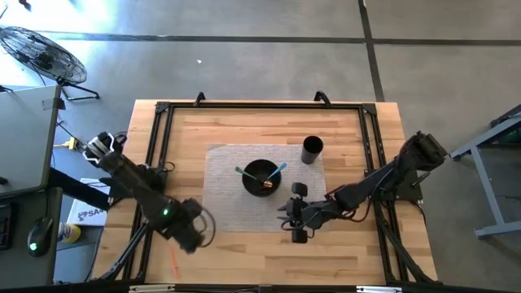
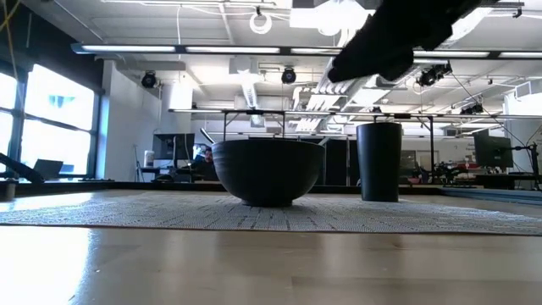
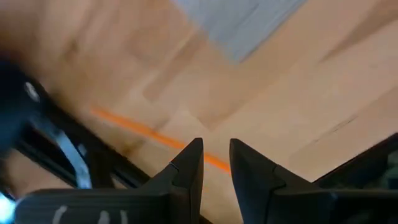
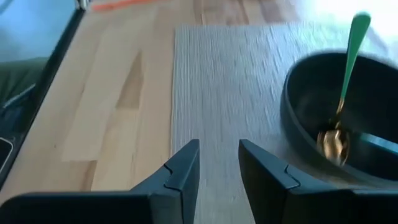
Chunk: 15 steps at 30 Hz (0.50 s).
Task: Pick & Place Utensil
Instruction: Put the orange straw into the black cup on the gray mat
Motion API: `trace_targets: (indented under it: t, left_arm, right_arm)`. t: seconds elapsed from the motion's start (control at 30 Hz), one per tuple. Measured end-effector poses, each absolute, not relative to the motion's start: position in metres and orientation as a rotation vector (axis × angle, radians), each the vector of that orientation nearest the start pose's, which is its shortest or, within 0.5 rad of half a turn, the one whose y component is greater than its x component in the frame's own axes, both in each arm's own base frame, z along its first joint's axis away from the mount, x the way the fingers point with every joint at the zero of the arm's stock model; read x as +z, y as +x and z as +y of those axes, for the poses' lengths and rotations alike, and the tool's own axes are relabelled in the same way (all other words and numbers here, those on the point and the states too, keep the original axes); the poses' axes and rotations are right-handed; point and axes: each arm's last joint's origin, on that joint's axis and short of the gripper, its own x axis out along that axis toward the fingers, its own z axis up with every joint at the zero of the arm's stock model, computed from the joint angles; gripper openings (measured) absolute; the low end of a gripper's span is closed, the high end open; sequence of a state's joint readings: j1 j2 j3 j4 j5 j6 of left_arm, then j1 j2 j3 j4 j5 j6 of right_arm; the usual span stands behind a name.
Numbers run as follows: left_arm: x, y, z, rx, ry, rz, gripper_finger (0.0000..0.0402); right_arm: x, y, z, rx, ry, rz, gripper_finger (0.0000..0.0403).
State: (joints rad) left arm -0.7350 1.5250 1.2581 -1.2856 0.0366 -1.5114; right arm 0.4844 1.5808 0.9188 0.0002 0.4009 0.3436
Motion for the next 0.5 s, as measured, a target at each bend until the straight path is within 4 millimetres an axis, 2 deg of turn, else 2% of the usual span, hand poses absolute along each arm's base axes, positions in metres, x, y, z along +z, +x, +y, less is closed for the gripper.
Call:
trace_targets:
  t: [0.27,0.5]
  left_arm:
    - [0.217,0.169,-0.205,0.651,-0.870,1.498,0.0074]
    - [0.184,0.158,-0.201,0.715,-0.957,1.571,0.0074]
  right_arm:
    - [0.216,0.305,0.136,0.075,-0.044,0.509,0.0105]
    - [0.218,0.313,0.119,0.051,-0.050,0.495,0.0105]
